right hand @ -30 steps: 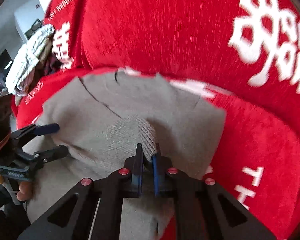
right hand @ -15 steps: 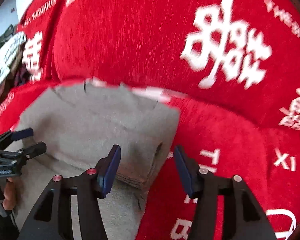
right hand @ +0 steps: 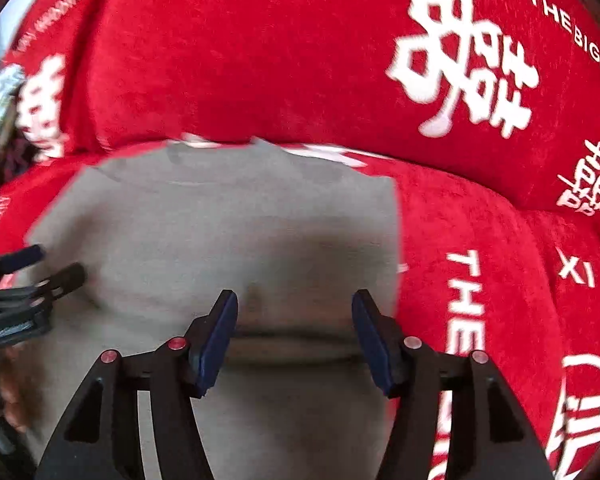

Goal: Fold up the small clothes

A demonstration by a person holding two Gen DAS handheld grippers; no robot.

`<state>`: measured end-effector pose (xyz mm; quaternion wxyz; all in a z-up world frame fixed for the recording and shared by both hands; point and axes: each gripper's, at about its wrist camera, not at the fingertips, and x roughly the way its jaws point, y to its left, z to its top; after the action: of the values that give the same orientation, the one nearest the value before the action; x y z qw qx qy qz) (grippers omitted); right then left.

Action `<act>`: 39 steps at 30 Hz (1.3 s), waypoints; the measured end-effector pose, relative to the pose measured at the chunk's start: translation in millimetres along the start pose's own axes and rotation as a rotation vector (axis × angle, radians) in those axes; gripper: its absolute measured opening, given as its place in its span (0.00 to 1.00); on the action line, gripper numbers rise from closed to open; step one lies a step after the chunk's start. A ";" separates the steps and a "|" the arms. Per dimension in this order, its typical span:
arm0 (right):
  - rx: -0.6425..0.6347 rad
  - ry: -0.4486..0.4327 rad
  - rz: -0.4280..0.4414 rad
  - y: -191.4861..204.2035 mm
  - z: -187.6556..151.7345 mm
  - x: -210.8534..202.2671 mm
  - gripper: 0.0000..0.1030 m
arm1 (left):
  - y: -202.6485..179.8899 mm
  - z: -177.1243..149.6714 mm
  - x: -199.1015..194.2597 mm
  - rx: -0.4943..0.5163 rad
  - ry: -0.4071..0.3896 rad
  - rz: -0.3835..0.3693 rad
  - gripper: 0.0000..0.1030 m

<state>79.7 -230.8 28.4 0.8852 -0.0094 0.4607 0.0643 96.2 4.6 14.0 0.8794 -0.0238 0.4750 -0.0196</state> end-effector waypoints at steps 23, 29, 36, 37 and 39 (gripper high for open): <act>-0.049 -0.179 -0.116 71.4 -179.5 -83.1 0.78 | 34.3 -147.3 -78.6 0.134 -0.097 -0.049 0.99; -0.111 -0.141 -0.078 75.0 -219.3 -107.0 0.83 | 38.7 -168.3 -96.3 0.157 -0.045 -0.031 0.99; -0.267 -0.157 0.017 125.7 -203.9 -115.9 0.83 | -8.3 -190.3 -97.4 0.326 -0.071 -0.029 1.00; -0.306 -0.126 0.000 133.1 -204.9 -107.2 0.83 | -8.3 -193.6 -97.2 0.329 -0.088 -0.008 1.00; -0.303 -0.087 0.008 132.2 -210.1 -98.0 0.83 | -2.8 -196.9 -99.8 0.308 -0.093 -0.033 1.00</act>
<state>-163.2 -126.0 -6.8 0.8925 -0.1380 0.4070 0.1370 -123.2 2.9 -10.4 0.8933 0.1028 0.4246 -0.1054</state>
